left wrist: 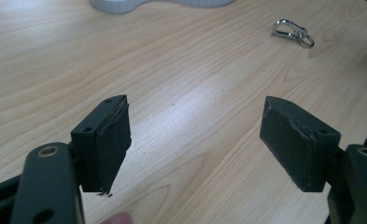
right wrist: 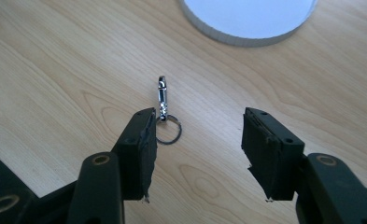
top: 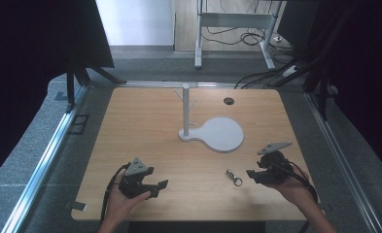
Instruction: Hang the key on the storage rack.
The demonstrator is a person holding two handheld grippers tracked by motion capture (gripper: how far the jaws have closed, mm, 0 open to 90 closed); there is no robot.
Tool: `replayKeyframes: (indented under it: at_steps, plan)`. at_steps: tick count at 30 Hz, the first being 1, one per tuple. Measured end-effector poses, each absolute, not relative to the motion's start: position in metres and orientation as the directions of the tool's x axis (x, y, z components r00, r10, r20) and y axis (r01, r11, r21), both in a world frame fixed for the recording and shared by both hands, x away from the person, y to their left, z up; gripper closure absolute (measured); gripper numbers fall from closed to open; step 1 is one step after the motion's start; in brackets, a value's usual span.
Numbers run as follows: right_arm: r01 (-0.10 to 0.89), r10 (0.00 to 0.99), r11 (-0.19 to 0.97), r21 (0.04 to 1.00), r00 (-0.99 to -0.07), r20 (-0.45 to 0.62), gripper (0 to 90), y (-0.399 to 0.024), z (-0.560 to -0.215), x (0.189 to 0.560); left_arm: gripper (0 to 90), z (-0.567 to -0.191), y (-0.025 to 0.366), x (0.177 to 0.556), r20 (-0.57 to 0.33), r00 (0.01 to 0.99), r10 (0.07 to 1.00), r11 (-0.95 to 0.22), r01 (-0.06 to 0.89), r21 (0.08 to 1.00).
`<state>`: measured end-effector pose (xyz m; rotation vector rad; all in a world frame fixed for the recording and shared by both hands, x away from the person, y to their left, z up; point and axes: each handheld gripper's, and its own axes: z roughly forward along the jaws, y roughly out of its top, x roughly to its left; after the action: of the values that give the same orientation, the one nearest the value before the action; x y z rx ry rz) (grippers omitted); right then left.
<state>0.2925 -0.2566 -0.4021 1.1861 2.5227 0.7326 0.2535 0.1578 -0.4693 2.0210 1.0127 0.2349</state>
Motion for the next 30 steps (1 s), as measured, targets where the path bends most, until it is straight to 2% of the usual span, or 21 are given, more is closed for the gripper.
replayKeyframes:
  at_steps: [8,15,30]
  plan:
    - [0.639,0.742,0.604,0.476,-0.669,-0.043,50.2,-0.235,-0.408,0.298,25.2,-0.468,0.159,0.253,-0.195,0.659,0.726,-0.315,0.571,0.758]
    - [0.645,0.719,0.646,0.409,-0.694,-0.042,57.3,-0.215,-0.423,0.308,25.2,-0.467,0.158,0.254,-0.197,0.667,0.718,-0.32,0.568,0.759]
    - [0.659,0.696,0.693,0.29,-0.717,-0.034,65.4,-0.197,-0.448,0.328,25.2,-0.466,0.161,0.256,-0.193,0.666,0.72,-0.327,0.571,0.753]
